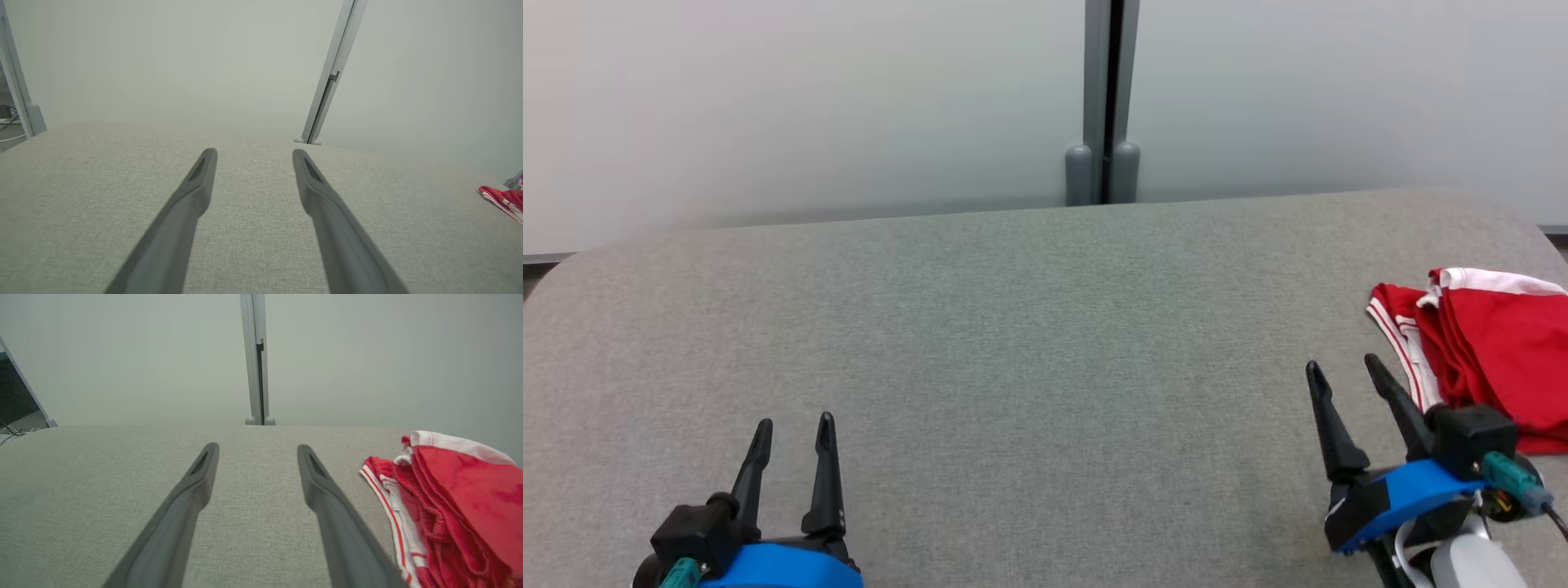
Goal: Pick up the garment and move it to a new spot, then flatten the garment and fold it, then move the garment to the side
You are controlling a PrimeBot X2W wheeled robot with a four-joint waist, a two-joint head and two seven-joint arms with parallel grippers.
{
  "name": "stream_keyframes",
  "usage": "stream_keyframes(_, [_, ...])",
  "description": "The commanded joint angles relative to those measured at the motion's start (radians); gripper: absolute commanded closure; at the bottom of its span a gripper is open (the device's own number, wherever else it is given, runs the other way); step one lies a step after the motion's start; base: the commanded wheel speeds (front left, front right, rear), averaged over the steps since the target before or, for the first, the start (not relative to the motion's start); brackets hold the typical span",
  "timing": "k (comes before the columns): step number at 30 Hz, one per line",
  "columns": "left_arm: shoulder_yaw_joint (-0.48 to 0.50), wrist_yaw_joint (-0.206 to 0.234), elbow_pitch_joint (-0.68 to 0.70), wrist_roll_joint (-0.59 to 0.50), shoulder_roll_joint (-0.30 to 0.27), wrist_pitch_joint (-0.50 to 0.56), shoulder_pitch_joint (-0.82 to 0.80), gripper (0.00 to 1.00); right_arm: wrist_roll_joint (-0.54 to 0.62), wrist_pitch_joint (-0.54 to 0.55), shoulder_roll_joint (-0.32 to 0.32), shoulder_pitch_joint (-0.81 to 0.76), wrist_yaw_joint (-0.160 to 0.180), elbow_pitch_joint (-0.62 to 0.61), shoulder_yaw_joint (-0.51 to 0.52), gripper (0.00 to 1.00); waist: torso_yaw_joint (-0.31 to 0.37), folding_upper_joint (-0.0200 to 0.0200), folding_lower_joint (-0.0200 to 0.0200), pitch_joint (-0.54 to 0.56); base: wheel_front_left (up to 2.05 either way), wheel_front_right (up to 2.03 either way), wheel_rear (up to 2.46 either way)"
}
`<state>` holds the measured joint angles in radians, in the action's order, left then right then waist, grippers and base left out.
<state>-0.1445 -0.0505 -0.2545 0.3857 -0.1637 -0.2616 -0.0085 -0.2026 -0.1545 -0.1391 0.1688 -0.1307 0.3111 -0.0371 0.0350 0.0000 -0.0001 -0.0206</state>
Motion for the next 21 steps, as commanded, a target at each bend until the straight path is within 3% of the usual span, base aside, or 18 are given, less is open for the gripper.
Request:
stream_keyframes(1, [0.006,-0.002,0.005,-0.004,-0.001,-0.004,0.011,0.00,0.014,0.012,0.014,-0.030,0.000,-0.027,0.017,0.00,-0.006,0.0000,0.0001,0.006,0.00,0.00,0.00])
stream_keyframes(7, [0.023,-0.022,-0.007,0.005,0.005,-0.004,0.026,0.00,0.062,0.056,0.060,-0.087,0.000,-0.102,0.071,0.00,-0.024,0.0000,0.0001,0.028,0.00,0.00,0.00])
stream_keyframes(21, [0.034,-0.043,-0.047,-0.002,0.008,-0.004,0.000,0.00,0.091,0.100,0.084,-0.118,0.000,-0.137,0.074,0.00,-0.034,0.0000,0.0001,0.031,0.00,0.00,0.00])
